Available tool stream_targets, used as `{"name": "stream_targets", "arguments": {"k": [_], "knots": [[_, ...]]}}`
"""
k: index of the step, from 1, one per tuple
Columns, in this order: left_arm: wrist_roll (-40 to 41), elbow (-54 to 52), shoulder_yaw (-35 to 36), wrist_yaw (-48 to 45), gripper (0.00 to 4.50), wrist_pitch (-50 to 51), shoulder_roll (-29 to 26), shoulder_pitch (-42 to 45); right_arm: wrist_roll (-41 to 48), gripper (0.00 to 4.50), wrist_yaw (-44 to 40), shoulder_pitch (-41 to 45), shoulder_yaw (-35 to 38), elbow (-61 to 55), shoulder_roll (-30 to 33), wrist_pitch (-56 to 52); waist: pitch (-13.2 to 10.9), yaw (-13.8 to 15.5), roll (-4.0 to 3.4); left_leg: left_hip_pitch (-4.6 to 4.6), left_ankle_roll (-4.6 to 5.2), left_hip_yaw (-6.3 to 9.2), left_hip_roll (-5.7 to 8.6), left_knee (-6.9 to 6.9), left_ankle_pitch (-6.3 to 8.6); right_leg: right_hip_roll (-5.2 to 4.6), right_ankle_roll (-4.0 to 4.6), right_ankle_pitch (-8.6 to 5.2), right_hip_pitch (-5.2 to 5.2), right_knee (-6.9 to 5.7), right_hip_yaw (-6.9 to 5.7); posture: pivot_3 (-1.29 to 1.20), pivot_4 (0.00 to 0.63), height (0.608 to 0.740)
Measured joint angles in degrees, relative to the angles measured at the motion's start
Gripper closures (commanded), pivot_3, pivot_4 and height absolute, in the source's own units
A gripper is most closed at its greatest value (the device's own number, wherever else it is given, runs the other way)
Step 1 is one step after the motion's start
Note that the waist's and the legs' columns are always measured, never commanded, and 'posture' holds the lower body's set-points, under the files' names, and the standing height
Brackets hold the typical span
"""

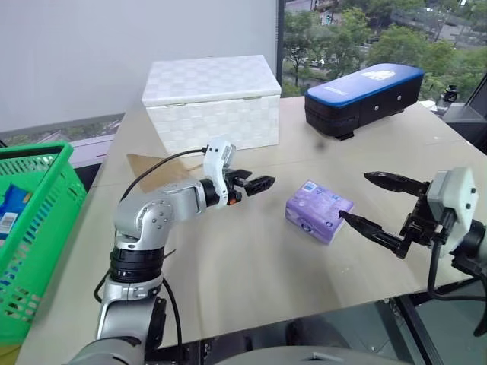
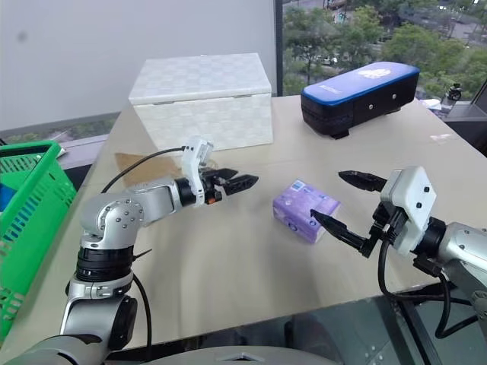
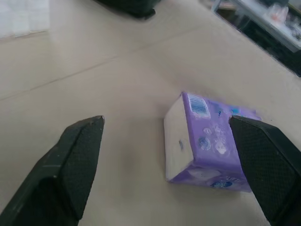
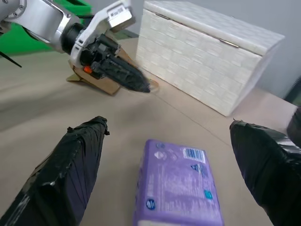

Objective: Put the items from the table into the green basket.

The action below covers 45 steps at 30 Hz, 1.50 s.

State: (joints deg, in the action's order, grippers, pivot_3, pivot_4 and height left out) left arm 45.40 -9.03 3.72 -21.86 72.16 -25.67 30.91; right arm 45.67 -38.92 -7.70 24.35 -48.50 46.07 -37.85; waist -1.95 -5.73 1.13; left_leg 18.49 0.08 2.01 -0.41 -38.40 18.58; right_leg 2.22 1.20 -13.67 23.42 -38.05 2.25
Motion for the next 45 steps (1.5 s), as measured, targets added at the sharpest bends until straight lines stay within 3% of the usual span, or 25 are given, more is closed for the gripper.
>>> {"name": "stream_targets", "arguments": {"k": [3, 7, 15, 18, 23, 24, 26, 32, 36, 41, 45], "knots": [[2.01, 2.74, -0.47, -1.73, 0.13, 6.13, 0.94, 1.85, 0.27, 0.00, -1.33, -4.22, 2.27, 0.00, 1.42, -0.54, -0.04, 0.06, 0.01, 0.03, 0.06, -0.02, 0.02, -0.01, 0.04, 0.12, -0.06, -0.04, 0.00, 0.02, 0.03, -0.19, 0.028, 0.740], [1.38, 8.45, -2.27, -1.71, 0.13, 8.55, 6.79, 6.28, 0.39, 0.00, -2.46, -7.54, 4.74, 0.63, 2.44, -1.00, -0.06, 0.21, 0.01, 0.10, 0.09, -0.03, 0.13, -0.03, 0.05, 0.13, -0.14, -0.07, 0.00, 0.05, 0.29, -0.22, 0.024, 0.740], [-12.68, 25.61, -17.44, -5.41, 0.13, -4.25, 13.33, 13.86, -1.08, 0.00, -3.30, -10.94, 6.29, 2.98, 2.89, -0.59, -0.07, -0.79, -0.03, 0.04, 0.13, -0.09, 0.11, 0.02, 0.08, 0.25, -0.15, -0.09, 0.01, 0.05, 0.42, -0.25, 0.018, 0.740], [-17.67, 32.38, -20.84, -9.26, 1.32, -12.52, 15.93, 16.21, -1.54, 0.00, -3.14, -11.88, 6.42, 2.75, 2.39, -0.44, -0.07, -1.25, -0.03, 0.08, 0.13, -0.05, 0.10, 0.02, 0.08, 0.40, -0.16, -0.09, 0.00, 0.06, 0.60, -0.27, 0.018, 0.740], [-21.58, 34.76, -22.32, -14.40, 3.40, -16.99, 15.75, 17.15, -1.96, 0.00, -2.60, -13.91, 7.03, 1.01, 1.12, -0.15, -0.04, -2.47, -0.08, 0.12, 0.14, -0.06, 0.13, 0.02, 0.09, 0.93, -0.33, -0.18, -0.01, 0.05, 1.62, -0.29, 0.024, 0.740], [-21.90, 34.68, -22.20, -15.07, 3.72, -17.34, 15.49, 16.92, -2.16, 0.00, -2.40, -14.04, 7.05, 0.82, 0.83, -0.03, -0.03, -2.87, -0.09, 0.13, 0.15, -0.07, 0.14, 0.02, 0.09, 0.95, -0.37, -0.20, -0.01, 0.05, 1.73, -0.29, 0.025, 0.740], [-22.11, 34.37, -21.76, -15.75, 3.78, -17.59, 15.33, 16.43, -2.35, 0.00, -2.10, -14.30, 7.04, 0.52, 0.70, 0.02, -0.03, -3.11, -0.10, 0.13, 0.18, -0.12, 0.14, 0.02, 0.12, 0.94, -0.42, -0.23, -0.01, 0.05, 1.79, -0.29, 0.025, 0.740], [-19.90, 25.84, -12.60, -14.39, 3.78, -16.06, 12.81, 9.71, -2.90, 0.00, -1.53, -11.86, 4.76, 0.19, -0.10, 1.08, -0.29, -4.67, -0.06, 0.18, 0.31, -0.04, -0.03, 0.02, 0.20, 0.78, -0.47, -0.26, 0.13, -0.01, 1.98, -0.21, 0.024, 0.740], [-16.06, 14.41, 0.67, -8.04, 3.78, -15.23, 10.38, 7.83, -1.06, 0.00, -0.72, -0.81, 0.03, 2.02, -1.39, 2.24, -0.46, -4.86, 0.03, 0.11, 0.30, -0.05, -0.11, 0.01, 0.19, 0.82, -0.48, -0.24, 0.19, -0.12, 2.09, -0.11, 0.014, 0.740], [-15.81, 2.56, 15.07, 2.78, 3.78, -16.03, 6.03, 5.72, 0.36, 0.00, -2.36, 13.74, -8.31, 5.97, -3.25, 3.86, -0.44, -2.29, 0.01, 0.10, 0.30, 0.06, -0.15, 0.03, 0.19, 0.84, -0.46, -0.24, 0.19, -0.15, 2.02, 0.03, 0.002, 0.740], [-22.01, -1.92, 24.42, 13.75, 3.78, -20.04, -0.32, 2.87, 0.71, 0.00, -5.98, 24.09, -14.29, 11.46, -5.23, 5.03, -0.44, 1.46, 0.08, 0.20, 0.28, 0.18, -0.15, 0.06, 0.19, 0.77, -0.22, -0.11, 0.31, -0.14, 1.90, 0.14, 0.000, 0.740]]}}
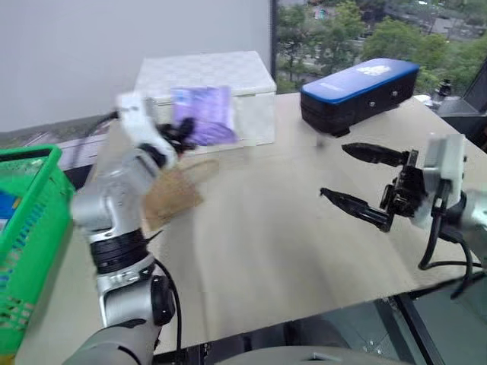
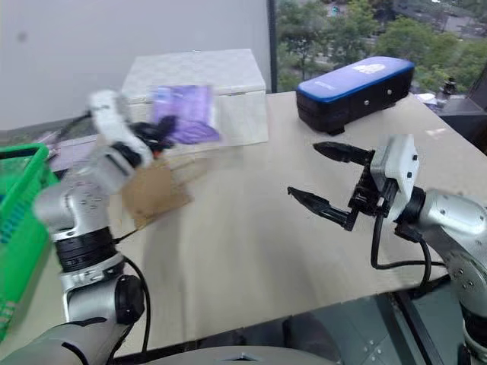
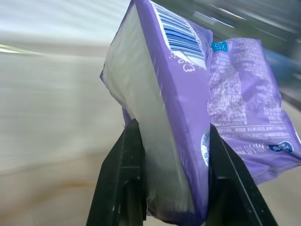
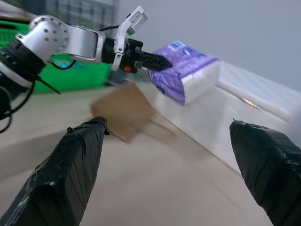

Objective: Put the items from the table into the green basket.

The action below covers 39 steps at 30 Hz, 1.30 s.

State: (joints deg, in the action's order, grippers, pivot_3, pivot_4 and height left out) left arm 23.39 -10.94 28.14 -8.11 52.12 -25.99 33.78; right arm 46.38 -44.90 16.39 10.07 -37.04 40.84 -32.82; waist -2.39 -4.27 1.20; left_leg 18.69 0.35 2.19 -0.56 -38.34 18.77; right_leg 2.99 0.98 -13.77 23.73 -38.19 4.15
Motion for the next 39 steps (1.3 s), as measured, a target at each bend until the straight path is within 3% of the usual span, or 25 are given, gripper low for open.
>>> {"name": "stream_targets", "arguments": {"k": [5, 10, 13, 18, 19, 24, 30, 35, 39], "knots": [[-9.34, -1.98, 5.79, 7.30, 3.78, -4.69, -9.32, -4.49, -0.43, 0.00, -4.33, 10.06, -6.10, 7.13, -3.49, 0.85, 0.13, 6.28, 0.22, 0.23, -0.25, 0.24, 0.21, 0.01, -0.13, -0.41, 0.10, 0.06, 0.49, 0.00, -0.31, 0.25, 0.000, 0.740], [-13.13, -1.78, 11.25, 8.38, 3.78, -5.44, -15.00, -8.50, -1.12, 0.00, -6.04, 17.59, -10.58, 12.47, -6.92, 0.54, 0.21, 11.91, 0.34, 0.48, -0.23, 0.69, 0.45, 0.07, -0.11, -1.01, 0.12, 0.07, 0.54, 0.16, -1.12, 0.29, 0.000, 0.740], [-13.36, -0.46, 14.27, 8.50, 2.47, -3.92, -15.10, -9.80, -1.24, 0.00, -7.05, 19.25, -12.14, 13.70, -7.97, 0.41, 0.41, 15.83, 0.61, 1.11, -0.26, 1.30, 0.59, -0.07, -0.13, -1.27, 0.16, 0.10, 0.84, 0.23, -1.76, 0.31, 0.000, 0.740], [-13.26, 1.22, 16.53, 8.52, 0.17, -1.91, -15.07, -11.24, -2.35, 0.00, -8.65, 19.49, -12.30, 14.81, -8.10, 0.64, 0.53, 17.91, 0.76, 1.18, -0.26, 1.37, 0.58, -0.07, -0.13, -1.29, 0.24, 0.13, 0.92, 0.18, -1.99, 0.32, 0.000, 0.740], [-13.17, 1.22, 16.85, 8.48, 0.02, -1.90, -15.07, -11.41, -3.09, 0.00, -9.33, 19.48, -12.40, 15.46, -8.10, 0.81, 0.53, 18.28, 0.75, 1.18, -0.24, 1.36, 0.58, -0.06, -0.12, -1.30, 0.24, 0.13, 0.92, 0.19, -1.99, 0.32, 0.000, 0.740], [-8.96, -2.09, 15.93, 5.67, 0.02, -3.19, -12.23, -9.21, -5.13, 0.00, -10.57, 19.21, -12.33, 16.87, -7.84, 1.91, 0.58, 19.80, 0.82, 1.19, -0.13, 1.35, 0.54, -0.08, -0.06, -1.31, 0.29, 0.17, 0.91, 0.19, -2.15, 0.31, 0.000, 0.740], [2.48, -11.63, 6.63, -1.72, 0.02, -2.77, -4.80, -5.67, -9.90, 0.00, -7.54, 13.51, -10.73, 16.83, -5.62, 3.46, 0.88, 21.44, 0.79, 1.22, -0.20, 1.24, 0.57, -0.10, -0.10, -1.38, 0.31, 0.18, 0.89, 0.18, -2.18, 0.21, 0.000, 0.740], [12.09, -17.50, -5.82, -9.74, 0.02, 2.25, -1.60, -10.70, -14.75, 0.00, -3.12, 2.32, -4.95, 15.67, -1.85, 4.59, 0.95, 18.84, 0.69, 1.19, -0.19, 0.96, 0.52, -0.12, -0.10, -1.28, 0.32, 0.18, 0.92, 0.17, -1.96, 0.11, 0.000, 0.740], [14.50, -18.25, -10.68, -14.48, 0.02, 2.45, -1.77, -16.97, -17.30, 0.00, -1.96, -6.22, -0.34, 15.98, 0.14, 5.92, 1.03, 15.23, 0.54, 1.11, -0.02, 0.68, 0.42, -0.12, -0.01, -1.15, 0.32, 0.18, 0.91, 0.15, -1.73, 0.07, 0.000, 0.740]]}}
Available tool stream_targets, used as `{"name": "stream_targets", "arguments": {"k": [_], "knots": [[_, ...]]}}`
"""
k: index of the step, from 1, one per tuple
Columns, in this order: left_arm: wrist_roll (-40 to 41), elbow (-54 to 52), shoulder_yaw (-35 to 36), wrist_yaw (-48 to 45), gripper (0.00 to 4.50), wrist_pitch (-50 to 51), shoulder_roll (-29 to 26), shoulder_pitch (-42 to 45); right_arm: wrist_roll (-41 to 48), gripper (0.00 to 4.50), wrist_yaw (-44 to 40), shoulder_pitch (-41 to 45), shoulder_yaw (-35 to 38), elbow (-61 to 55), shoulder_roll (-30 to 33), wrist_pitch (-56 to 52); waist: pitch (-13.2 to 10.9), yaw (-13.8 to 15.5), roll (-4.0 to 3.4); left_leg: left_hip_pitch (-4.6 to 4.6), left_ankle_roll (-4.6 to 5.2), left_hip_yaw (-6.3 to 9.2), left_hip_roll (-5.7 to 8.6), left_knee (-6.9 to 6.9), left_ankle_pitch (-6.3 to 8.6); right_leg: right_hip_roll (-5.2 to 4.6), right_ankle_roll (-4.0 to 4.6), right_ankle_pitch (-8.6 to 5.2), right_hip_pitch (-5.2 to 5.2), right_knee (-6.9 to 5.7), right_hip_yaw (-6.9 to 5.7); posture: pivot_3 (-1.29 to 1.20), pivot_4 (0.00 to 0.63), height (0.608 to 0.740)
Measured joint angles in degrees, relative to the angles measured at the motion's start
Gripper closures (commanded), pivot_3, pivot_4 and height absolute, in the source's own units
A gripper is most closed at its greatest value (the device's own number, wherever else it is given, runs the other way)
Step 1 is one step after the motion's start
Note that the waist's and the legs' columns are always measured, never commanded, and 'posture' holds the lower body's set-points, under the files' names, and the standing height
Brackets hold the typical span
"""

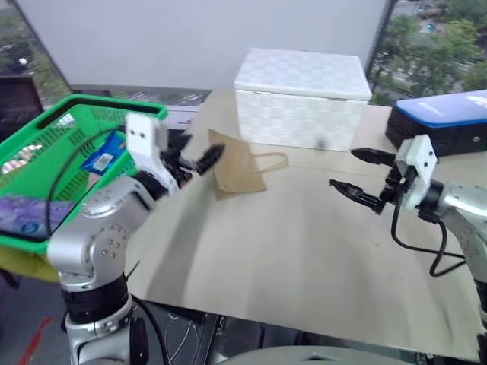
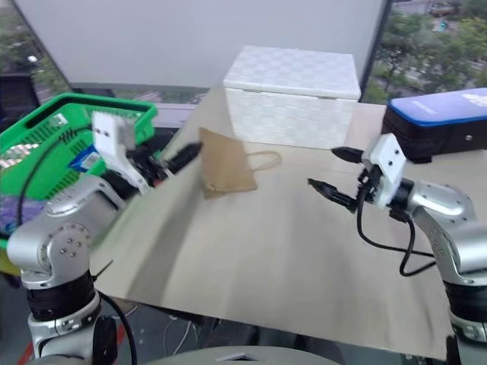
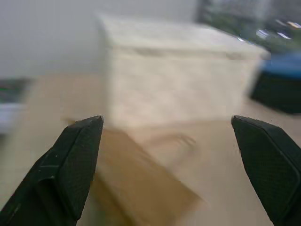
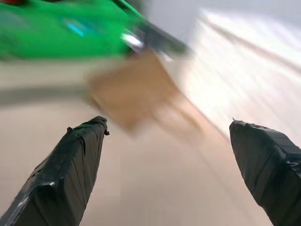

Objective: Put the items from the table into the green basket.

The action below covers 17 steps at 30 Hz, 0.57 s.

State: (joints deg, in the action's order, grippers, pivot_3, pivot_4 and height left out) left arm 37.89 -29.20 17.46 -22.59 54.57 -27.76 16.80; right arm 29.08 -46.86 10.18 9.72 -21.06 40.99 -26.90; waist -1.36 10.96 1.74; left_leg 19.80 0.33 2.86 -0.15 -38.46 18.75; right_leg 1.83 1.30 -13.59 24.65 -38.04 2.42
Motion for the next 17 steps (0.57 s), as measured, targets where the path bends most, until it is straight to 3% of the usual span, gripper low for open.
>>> {"name": "stream_targets", "arguments": {"k": [4, 7, 9, 17], "knots": [[1.67, -0.43, -1.85, -4.84, 0.02, -0.36, -2.04, -8.34, -2.74, 0.00, 0.63, -8.13, 5.82, 1.93, 1.71, 2.57, 0.10, -4.26, -0.26, -0.14, 0.14, -0.14, -0.09, 0.02, 0.07, 0.12, 0.01, -0.02, -0.29, -0.05, 0.12, 0.03, 0.000, 0.740], [1.42, -0.44, -3.50, -7.21, 0.02, -1.87, -3.45, -11.69, -3.70, 0.00, 1.41, -10.40, 7.41, 2.37, 1.64, 3.57, -0.13, -6.91, -0.62, -0.88, 0.15, -0.22, -0.15, 0.04, 0.07, 0.27, -0.01, -0.08, -1.06, 0.00, 0.20, 0.01, 0.000, 0.740], [0.41, -0.44, -4.99, -8.57, 0.02, -3.62, -4.28, -13.58, -4.06, 0.00, 2.36, -12.04, 8.74, 2.36, 1.15, 4.10, -0.22, -8.04, -0.83, -1.29, 0.15, -0.52, -0.14, 0.07, 0.07, 0.37, -0.20, -0.28, -1.43, 0.02, 0.26, 0.00, 0.000, 0.740], [-3.86, 2.04, -9.26, -11.49, 0.02, -9.51, -5.64, -14.26, -6.54, 0.00, 6.03, -16.02, 9.12, 2.29, -1.33, 4.77, -0.26, -11.18, -1.02, -1.42, 0.10, -0.81, -0.30, 0.07, 0.04, 0.81, -0.20, -0.29, -1.43, -0.07, 0.61, -0.04, 0.000, 0.740]]}}
